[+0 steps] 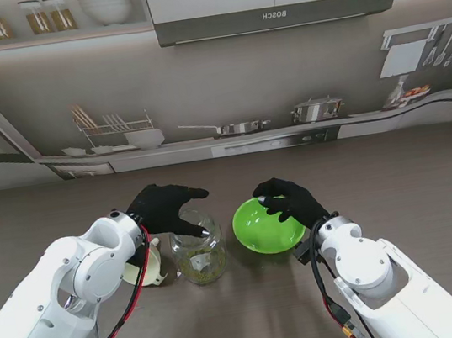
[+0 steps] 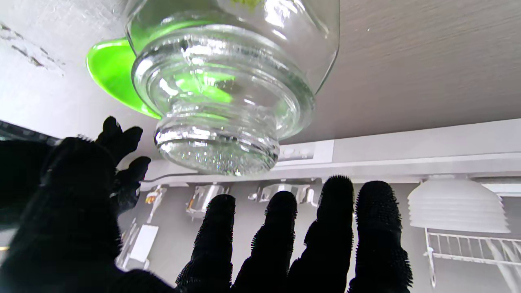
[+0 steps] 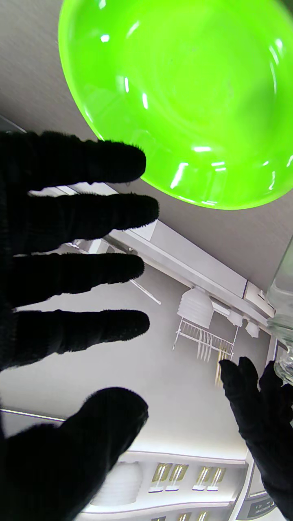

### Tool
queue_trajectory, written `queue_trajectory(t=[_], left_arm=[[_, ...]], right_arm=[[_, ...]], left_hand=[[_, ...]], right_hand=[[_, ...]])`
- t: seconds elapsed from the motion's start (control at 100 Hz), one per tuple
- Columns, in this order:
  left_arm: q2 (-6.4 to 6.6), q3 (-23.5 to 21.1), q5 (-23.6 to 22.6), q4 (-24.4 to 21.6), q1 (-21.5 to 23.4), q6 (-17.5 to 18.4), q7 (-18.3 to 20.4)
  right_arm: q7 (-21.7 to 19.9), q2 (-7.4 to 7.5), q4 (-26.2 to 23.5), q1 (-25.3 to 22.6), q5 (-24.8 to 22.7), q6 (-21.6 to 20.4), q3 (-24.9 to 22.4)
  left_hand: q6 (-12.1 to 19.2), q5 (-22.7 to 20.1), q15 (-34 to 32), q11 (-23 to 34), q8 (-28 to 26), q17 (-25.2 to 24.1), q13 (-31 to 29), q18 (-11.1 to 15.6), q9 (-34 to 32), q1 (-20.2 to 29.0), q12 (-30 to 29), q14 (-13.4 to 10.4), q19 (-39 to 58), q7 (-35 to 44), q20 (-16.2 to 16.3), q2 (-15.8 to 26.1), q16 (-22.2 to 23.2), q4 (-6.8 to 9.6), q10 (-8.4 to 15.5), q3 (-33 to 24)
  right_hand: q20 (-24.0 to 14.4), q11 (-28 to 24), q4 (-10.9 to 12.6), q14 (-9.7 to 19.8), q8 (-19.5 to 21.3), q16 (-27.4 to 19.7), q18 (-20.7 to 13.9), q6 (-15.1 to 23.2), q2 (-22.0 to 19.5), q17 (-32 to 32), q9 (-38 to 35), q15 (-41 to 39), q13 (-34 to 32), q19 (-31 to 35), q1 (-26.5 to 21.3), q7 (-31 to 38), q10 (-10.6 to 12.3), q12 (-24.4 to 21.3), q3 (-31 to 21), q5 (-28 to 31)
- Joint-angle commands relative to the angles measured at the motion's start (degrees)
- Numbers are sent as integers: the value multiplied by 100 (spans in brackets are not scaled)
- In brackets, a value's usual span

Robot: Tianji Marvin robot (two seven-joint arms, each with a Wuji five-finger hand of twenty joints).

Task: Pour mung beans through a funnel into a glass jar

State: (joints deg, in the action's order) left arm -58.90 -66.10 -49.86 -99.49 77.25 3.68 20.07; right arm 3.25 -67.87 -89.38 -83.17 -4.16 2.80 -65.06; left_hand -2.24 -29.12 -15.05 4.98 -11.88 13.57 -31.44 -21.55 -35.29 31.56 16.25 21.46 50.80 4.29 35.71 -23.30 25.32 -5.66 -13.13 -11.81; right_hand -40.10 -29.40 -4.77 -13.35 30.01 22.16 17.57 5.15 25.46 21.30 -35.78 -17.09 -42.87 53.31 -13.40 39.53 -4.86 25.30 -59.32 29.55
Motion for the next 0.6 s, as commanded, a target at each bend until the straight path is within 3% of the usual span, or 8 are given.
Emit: queue_trajectory(t=[0.0,0.27,0.32,0.35,0.59], left_arm=[[-33,-115,122,-114,103,0,6],[-117,-677,905,-391,668,-88,-319],[-131,-784,1068,-422,786,-76,-367],[-143,-842,1154,-436,857,-69,-417],[-253,-1226,1762,-524,1481,66,-898]], right_arm=[[-68,-24,-9,-17,-7,-2,5],[3,-37,17,-9,-35,-81,17],[6,-37,21,-8,-38,-100,21],[5,-36,23,-8,-42,-109,23],[-9,-25,21,-9,-88,-156,32]], left_hand=[[-32,-60,385,-81,-5,-325,434,-90,256,131,-121,11,-665,18,-266,220,-324,221,260,253],[-276,-281,709,-48,-153,-568,836,111,224,324,-199,-137,-1971,129,-714,161,-676,290,326,19],[-316,-307,747,-48,-186,-604,900,156,220,315,-201,-152,-2197,139,-773,89,-724,279,321,-193],[-349,-319,752,-45,-224,-608,937,176,220,96,-205,-161,-2380,129,-716,-59,-760,193,310,-771],[-610,-526,878,-66,-539,-626,1135,306,291,150,-215,-213,-3218,381,-883,-335,-862,181,260,-1674]], right_hand=[[-110,0,132,-61,-120,54,124,48,-126,-71,-22,-27,-35,-76,-28,2,-39,-54,-20,69],[-104,-1,125,-35,-119,42,115,90,-38,-99,44,2,25,-106,-4,-20,17,-55,-34,-93],[-103,-2,124,-32,-116,40,114,92,-20,-106,52,6,33,-115,-1,-13,26,-55,-38,-94],[-103,-4,122,-32,-115,39,116,99,-15,-110,56,10,43,-119,2,-12,37,-55,-39,-102],[-104,-5,117,-40,-114,37,122,116,6,-136,78,17,61,-152,13,-6,65,-54,-28,-113]])
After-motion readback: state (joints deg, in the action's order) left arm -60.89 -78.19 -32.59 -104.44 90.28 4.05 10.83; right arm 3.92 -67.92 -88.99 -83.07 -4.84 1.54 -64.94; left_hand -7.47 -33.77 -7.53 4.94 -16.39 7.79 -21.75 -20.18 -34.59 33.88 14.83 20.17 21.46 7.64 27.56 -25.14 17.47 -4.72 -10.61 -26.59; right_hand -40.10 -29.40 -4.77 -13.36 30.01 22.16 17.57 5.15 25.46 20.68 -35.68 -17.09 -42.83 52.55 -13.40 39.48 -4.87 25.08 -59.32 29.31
